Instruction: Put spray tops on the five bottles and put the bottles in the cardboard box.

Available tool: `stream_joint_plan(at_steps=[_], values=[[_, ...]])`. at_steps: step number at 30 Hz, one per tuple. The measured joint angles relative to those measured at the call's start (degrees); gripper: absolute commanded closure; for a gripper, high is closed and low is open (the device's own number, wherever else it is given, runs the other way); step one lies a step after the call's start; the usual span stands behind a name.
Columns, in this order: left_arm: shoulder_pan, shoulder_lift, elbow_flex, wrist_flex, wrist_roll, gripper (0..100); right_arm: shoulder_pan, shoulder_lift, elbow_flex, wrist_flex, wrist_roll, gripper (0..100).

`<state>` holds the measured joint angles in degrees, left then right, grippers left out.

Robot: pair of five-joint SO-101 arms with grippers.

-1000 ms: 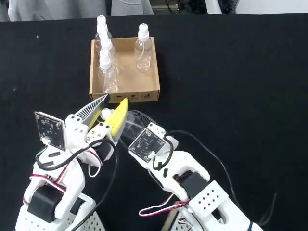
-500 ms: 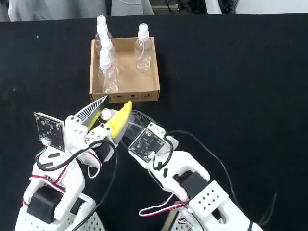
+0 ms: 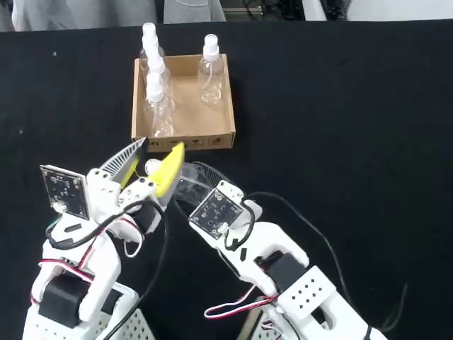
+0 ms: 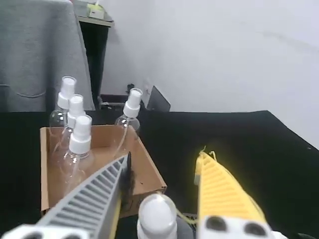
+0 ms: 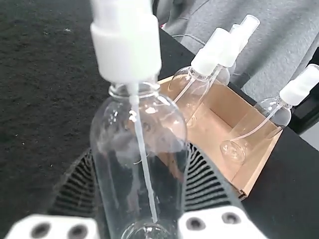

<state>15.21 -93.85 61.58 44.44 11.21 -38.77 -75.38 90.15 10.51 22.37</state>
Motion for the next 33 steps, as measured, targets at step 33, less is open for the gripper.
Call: stream_joint_plan(at_steps=[33], values=[[-19.87, -0.09, -3.34, 1.41, 6.68, 80, 2.11, 0.00, 0.00, 0.00, -5.36, 98.6]])
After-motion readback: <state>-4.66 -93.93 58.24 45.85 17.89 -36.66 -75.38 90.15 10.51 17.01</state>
